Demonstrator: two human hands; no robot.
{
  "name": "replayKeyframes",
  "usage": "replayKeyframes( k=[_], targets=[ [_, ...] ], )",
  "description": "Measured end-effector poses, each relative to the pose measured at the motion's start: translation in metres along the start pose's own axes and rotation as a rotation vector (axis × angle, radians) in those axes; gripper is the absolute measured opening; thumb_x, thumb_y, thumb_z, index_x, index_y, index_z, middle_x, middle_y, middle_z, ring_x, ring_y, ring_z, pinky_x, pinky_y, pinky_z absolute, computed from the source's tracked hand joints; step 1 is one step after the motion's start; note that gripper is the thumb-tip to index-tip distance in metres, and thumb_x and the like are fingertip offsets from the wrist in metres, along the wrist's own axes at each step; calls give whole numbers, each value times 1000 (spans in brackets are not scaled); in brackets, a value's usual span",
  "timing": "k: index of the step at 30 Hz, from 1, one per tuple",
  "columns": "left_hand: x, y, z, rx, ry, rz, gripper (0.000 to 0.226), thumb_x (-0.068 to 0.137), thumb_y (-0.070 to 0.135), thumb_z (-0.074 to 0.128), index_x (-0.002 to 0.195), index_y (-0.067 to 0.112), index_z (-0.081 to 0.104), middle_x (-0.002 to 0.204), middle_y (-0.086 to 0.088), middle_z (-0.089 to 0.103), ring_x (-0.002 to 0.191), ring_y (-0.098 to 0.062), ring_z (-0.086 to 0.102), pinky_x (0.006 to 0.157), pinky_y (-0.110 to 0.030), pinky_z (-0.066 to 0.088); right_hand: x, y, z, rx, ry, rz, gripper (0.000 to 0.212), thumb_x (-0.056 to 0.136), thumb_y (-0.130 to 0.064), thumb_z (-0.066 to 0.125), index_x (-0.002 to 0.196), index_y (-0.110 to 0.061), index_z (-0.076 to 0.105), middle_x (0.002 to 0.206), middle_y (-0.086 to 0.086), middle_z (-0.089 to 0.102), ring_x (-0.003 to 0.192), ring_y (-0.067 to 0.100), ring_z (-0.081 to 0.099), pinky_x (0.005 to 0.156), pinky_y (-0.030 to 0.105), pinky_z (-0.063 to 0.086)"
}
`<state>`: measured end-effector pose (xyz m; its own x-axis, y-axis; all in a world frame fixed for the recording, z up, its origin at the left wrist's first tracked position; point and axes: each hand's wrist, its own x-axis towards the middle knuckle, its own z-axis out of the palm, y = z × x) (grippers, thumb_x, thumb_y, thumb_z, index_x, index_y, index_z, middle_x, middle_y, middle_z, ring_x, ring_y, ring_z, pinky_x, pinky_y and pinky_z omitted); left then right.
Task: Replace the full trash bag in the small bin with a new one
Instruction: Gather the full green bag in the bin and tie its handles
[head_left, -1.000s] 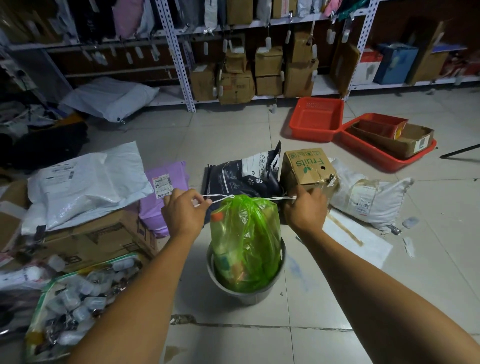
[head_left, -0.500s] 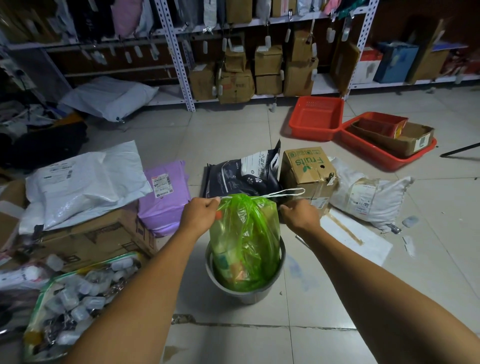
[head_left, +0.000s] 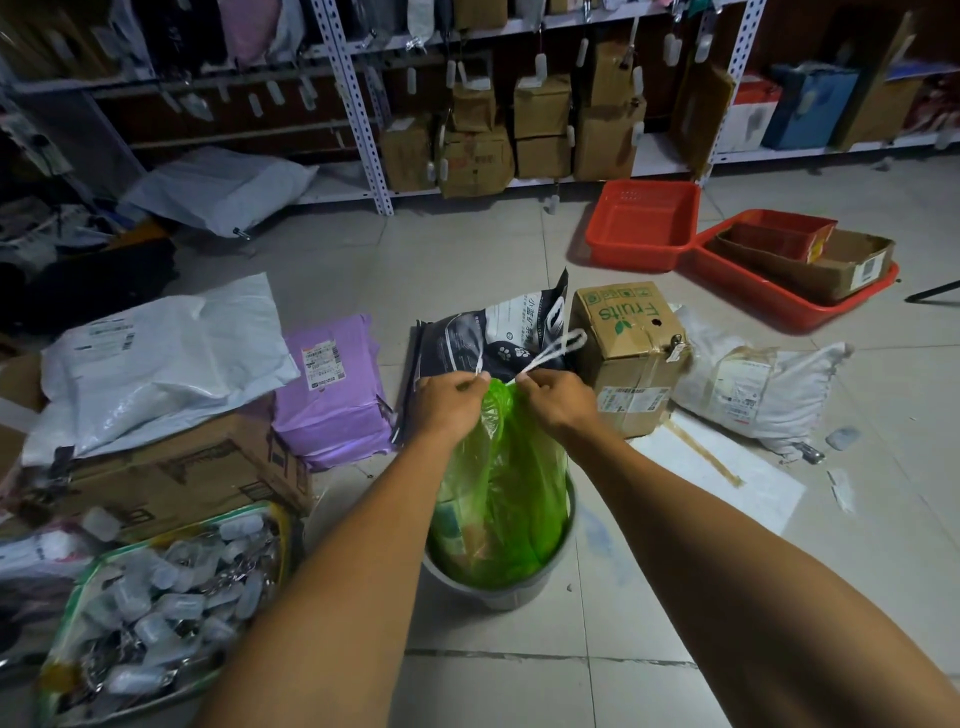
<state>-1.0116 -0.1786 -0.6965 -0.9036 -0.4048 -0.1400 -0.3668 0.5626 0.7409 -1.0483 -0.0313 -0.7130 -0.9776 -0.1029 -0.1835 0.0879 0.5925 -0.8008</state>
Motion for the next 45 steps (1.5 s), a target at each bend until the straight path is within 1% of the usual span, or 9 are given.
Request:
replayKeyframes(
  k=[2,6,11,15,25,29,35,39,45],
  targets=[
    [-1,0,2,-127,2,-23,19,89,41,64,100,30,74,117,0,69,107,-22,63,94,-32,47,1,1,4,127,-5,75,29,85,-46,61,108,-33,73,115,4,71,117,32,56,103,45,46],
    [-8,0,3,-424,24,-23,13,87,20,71,99,18,76,104,-1,73,100,-18,66,95,-32,50,9,4,13,378,-44,160,18,69,-37,71,86,-39,76,102,2,74,115,31,59,101,45,49],
    [-10,2,-4,-473,11,-14,10,88,18,70,95,14,74,93,-1,72,91,-15,65,83,-28,48,2,-7,19,509,-54,87,8,75,-33,77,69,-29,77,88,-4,76,101,20,65,98,42,50],
    [-13,-2,-4,-531,77,5,9,88,18,70,93,13,74,91,-1,74,89,-15,68,82,-28,51,-4,-12,15,631,-26,97,15,89,-17,69,74,-15,71,76,4,68,75,15,59,73,28,51],
    [-27,8,-9,-730,-17,33,10,92,15,63,87,16,72,94,0,77,90,-7,71,83,-26,54,-9,-9,14,475,14,75,25,92,-26,64,72,-12,69,66,5,64,64,18,54,65,35,47],
    [-29,3,-11,-649,3,-15,15,92,20,65,80,19,73,92,-1,76,63,-2,57,52,-17,42,-9,-7,10,408,38,74,24,91,-26,65,70,-16,68,63,1,63,61,17,55,63,34,48],
    [-20,11,-17,-394,-26,-35,16,86,17,69,72,20,74,89,0,76,69,-6,61,82,-29,46,-21,-14,4,389,62,-19,19,90,-29,63,75,-19,68,68,-4,66,65,14,59,68,36,52],
    [-19,14,-19,-165,-74,19,20,90,21,63,74,16,74,87,-5,75,68,-15,57,64,-26,41,-29,-28,-14,614,39,-37,17,94,-14,60,81,-6,65,69,2,61,64,11,54,62,26,47],
    [-21,17,-19,61,-273,92,26,90,32,58,67,25,69,59,3,59,56,-19,51,61,-30,40,-36,-50,-39,727,5,-60,14,94,-6,55,83,-9,63,71,3,62,52,3,54,57,21,47]
  ],
)
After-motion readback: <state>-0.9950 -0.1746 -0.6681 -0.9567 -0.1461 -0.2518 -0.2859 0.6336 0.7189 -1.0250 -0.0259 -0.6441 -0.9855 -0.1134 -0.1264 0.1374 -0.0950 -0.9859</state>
